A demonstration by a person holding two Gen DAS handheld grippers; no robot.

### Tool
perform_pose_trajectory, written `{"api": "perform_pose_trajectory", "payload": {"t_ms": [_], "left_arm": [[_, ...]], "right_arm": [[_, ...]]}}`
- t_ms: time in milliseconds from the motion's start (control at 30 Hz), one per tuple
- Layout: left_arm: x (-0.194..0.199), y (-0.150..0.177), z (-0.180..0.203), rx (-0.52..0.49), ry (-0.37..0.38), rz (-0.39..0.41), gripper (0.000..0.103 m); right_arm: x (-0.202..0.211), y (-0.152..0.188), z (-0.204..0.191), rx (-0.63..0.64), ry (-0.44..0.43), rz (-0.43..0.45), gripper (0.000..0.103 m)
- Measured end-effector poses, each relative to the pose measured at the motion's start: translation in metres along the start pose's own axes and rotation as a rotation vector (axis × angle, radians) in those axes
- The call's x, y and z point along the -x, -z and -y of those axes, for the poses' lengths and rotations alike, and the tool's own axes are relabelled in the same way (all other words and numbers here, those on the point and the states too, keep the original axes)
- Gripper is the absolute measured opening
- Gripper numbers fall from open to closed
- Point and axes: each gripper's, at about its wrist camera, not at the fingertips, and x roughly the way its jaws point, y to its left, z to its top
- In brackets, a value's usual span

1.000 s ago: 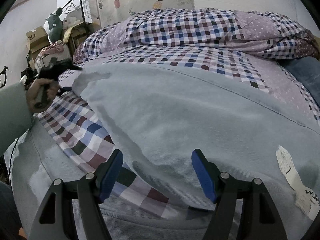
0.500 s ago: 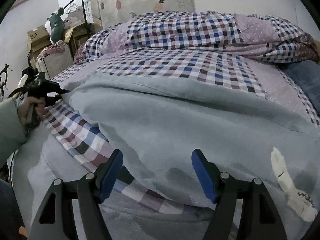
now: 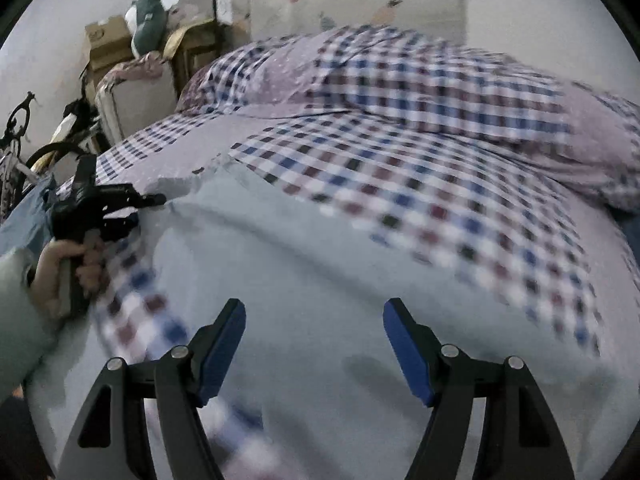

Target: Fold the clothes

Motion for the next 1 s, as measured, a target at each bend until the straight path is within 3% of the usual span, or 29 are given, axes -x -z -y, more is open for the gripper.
{"api": "perform_pose_trajectory", "payload": {"t_ms": [200, 433, 500, 567, 600, 633, 800, 1000], "left_arm": [[-0.007, -0.014, -0.008, 0.042, 0.028, 0.002, 0.034], [-0.009, -0.016, -0.009, 0.03, 0.041, -0.002, 0.024], [-0.006, -0.014, -0.009, 0.031, 0.05, 0.002, 0.023], [-0.003, -0.011, -0.009, 0.032, 0.06, 0.007, 0.021], [-0.002, -0.01, -0.01, 0.032, 0.065, 0.009, 0.021], [-0.001, -0.008, -0.01, 0.032, 0.07, 0.012, 0.02], [0.007, -0.006, -0.009, 0.02, 0.108, 0.046, 0.015], [0.035, -0.015, 0.017, -0.127, 0.088, 0.213, 0.013]], "right_arm": [[-0.095, -0.072, -0.025, 0.188, -0.006, -0.143, 0.074], [-0.173, -0.101, -0.05, 0.321, -0.034, -0.25, 0.069], [-0.189, -0.104, -0.053, 0.346, -0.037, -0.285, 0.062], [-0.199, -0.108, -0.056, 0.35, -0.073, -0.311, 0.042], [-0.199, -0.11, -0.06, 0.373, -0.072, -0.297, 0.032], [-0.198, -0.114, -0.063, 0.392, -0.051, -0.281, 0.012], [-0.199, -0.136, -0.079, 0.475, 0.07, -0.214, 0.007], [-0.224, -0.155, -0.125, 0.644, 0.224, -0.178, 0.006]]}}
